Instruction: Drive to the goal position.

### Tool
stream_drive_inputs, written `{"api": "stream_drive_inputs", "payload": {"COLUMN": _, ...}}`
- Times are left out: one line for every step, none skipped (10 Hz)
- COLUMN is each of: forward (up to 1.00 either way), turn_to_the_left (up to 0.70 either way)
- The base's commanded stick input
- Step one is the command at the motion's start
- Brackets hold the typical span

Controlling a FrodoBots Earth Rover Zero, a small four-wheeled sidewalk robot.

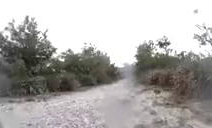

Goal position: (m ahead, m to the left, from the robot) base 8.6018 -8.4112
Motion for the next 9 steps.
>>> {"api": "stream_drive_inputs", "payload": {"forward": 0.60, "turn_to_the_left": 0.00}}
{"api": "stream_drive_inputs", "payload": {"forward": 0.60, "turn_to_the_left": 0.00}}
{"api": "stream_drive_inputs", "payload": {"forward": 0.60, "turn_to_the_left": 0.00}}
{"api": "stream_drive_inputs", "payload": {"forward": 0.60, "turn_to_the_left": 0.00}}
{"api": "stream_drive_inputs", "payload": {"forward": 0.60, "turn_to_the_left": 0.00}}
{"api": "stream_drive_inputs", "payload": {"forward": 0.60, "turn_to_the_left": 0.00}}
{"api": "stream_drive_inputs", "payload": {"forward": 0.60, "turn_to_the_left": 0.00}}
{"api": "stream_drive_inputs", "payload": {"forward": 0.60, "turn_to_the_left": 0.00}}
{"api": "stream_drive_inputs", "payload": {"forward": 0.60, "turn_to_the_left": 0.00}}
